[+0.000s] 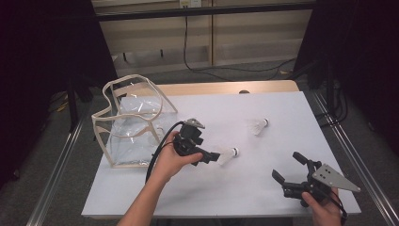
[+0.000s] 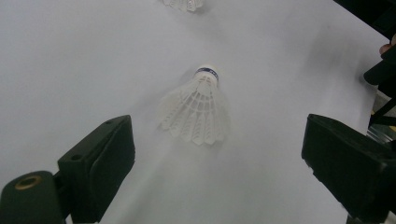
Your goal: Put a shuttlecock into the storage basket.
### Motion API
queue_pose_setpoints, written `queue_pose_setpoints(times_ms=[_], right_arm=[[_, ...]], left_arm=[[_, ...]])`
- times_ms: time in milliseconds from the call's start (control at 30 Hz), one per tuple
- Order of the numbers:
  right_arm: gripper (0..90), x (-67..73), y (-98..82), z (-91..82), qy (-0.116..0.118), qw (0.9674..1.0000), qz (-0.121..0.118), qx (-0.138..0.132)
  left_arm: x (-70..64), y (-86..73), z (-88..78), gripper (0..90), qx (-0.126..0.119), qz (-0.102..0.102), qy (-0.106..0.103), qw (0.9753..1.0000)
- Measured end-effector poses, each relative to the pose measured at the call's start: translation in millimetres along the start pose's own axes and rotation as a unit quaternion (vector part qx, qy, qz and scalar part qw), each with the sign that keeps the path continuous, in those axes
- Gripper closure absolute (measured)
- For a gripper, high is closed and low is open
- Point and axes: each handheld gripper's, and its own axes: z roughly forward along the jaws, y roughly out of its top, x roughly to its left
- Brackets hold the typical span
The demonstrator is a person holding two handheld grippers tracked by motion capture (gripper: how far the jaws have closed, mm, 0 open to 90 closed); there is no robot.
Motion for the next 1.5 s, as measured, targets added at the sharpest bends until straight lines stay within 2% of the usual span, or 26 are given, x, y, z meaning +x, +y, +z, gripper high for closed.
queue_pose_setpoints(times_ms=[567, 700, 933, 1500], right_arm=[[2.2, 0.0, -0.4, 1.0, -0.001, 1.0, -0.001, 0.002], [2.2, -0.1, -0.4, 1.2, -0.001, 1.0, -0.004, 0.003], [2.2, -0.4, -0.6, 0.6, 0.0, 1.0, -0.001, 0.002], [2.2, 1.8, -0.3, 3.2, 0.006, 0.9999, -0.007, 0.005]], left_arm=[[-2.5, -5.6, 17.8, 9.8, -0.001, 0.0, -0.002, 1.0], [-3.5, -6.3, 22.2, 9.8, -0.002, -0.002, -0.009, 1.0], [-6.0, -6.2, 31.3, 9.8, 0.005, 0.006, -0.006, 1.0], [-7.9, -9.9, 40.6, 9.8, 0.007, 0.009, -0.016, 0.9998]])
